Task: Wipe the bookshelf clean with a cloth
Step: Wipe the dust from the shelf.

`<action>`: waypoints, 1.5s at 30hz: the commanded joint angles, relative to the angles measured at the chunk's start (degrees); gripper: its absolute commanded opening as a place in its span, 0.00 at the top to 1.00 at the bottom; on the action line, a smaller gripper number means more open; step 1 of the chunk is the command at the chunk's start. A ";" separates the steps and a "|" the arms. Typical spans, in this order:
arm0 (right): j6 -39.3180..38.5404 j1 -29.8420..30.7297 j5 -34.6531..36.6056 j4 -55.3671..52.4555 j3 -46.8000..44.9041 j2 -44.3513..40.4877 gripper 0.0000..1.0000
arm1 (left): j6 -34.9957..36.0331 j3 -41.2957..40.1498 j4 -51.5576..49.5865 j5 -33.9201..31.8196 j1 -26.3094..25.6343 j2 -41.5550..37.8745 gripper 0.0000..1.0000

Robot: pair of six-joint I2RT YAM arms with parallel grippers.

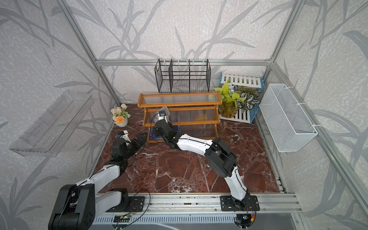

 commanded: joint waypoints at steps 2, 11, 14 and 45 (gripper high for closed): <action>1.06 -5.05 6.03 -2.57 -8.53 -8.70 0.99 | 2.45 1.31 1.60 0.83 0.46 -0.11 0.00; 2.17 -14.05 10.07 -5.21 -25.92 -26.47 0.99 | 5.38 3.26 0.23 1.26 0.55 1.16 0.00; 3.25 -18.12 9.51 -6.33 -29.56 -30.32 0.99 | 5.50 3.24 0.28 1.45 0.58 0.82 0.00; -2.09 -1.10 -12.96 -11.69 10.87 3.95 1.00 | 4.84 3.33 3.03 5.49 0.37 3.99 0.00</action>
